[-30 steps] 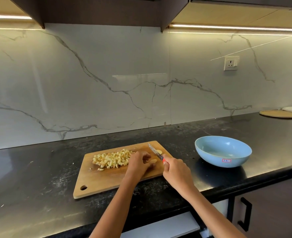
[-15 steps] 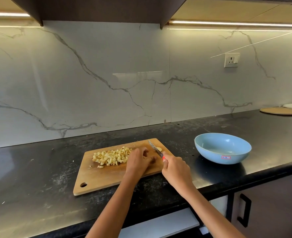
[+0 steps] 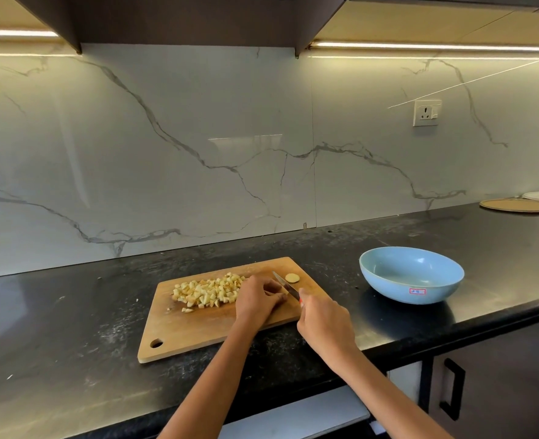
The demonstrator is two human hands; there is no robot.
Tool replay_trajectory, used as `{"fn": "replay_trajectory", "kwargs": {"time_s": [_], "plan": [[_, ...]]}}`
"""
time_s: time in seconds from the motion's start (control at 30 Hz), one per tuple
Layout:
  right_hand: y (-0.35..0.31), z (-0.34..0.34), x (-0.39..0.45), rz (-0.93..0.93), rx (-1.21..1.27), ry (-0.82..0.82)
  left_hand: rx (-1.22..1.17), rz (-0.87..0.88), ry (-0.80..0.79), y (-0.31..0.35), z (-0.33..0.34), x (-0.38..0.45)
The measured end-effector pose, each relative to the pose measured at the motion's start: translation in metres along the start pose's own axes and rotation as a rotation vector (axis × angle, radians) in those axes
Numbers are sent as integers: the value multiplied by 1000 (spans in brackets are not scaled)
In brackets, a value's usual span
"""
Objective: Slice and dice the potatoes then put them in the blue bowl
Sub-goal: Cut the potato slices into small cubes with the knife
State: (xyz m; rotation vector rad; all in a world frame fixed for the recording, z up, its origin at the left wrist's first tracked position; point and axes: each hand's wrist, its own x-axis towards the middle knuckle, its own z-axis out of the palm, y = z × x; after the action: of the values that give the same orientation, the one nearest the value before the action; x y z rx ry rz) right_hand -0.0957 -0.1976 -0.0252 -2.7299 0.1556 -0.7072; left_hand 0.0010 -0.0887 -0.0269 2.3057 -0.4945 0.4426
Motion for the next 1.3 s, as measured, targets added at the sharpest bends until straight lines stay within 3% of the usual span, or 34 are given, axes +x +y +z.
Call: {"fn": "replay_trajectory", "kwargs": {"time_s": [0.6, 1.3], "plan": [[-13, -5, 7, -14, -119, -154, -33, -98, -35, -1, 1, 5], [-14, -27, -8, -111, -218, -240, 103, -7, -24, 5, -3, -1]]}}
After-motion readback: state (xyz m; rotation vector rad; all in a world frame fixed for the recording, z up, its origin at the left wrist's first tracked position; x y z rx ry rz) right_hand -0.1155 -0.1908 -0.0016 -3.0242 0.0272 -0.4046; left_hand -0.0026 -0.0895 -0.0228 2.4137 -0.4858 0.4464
